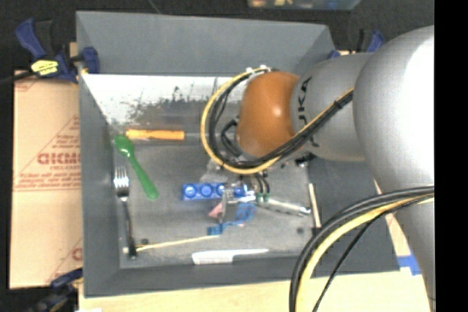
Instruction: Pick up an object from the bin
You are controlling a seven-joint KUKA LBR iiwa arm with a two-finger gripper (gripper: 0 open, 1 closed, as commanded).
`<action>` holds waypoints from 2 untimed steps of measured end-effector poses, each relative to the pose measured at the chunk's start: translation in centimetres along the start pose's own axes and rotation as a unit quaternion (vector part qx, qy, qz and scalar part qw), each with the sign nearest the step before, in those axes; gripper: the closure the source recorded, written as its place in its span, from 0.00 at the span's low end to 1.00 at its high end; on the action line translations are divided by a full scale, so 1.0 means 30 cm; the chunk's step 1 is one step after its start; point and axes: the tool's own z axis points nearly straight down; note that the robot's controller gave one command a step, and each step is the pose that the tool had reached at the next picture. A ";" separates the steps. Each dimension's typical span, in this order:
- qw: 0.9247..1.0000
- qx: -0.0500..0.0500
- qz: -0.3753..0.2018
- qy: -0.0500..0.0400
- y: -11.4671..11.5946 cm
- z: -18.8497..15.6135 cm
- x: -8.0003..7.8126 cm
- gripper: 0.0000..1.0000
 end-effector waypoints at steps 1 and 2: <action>0.994 0.004 -0.105 -0.011 -0.009 -0.239 -0.054 0.00; 1.000 0.000 -0.005 0.005 -0.002 -0.021 0.003 0.00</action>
Offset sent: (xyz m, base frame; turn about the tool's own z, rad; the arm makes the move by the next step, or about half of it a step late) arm -0.0002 -0.0001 0.0080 -0.0086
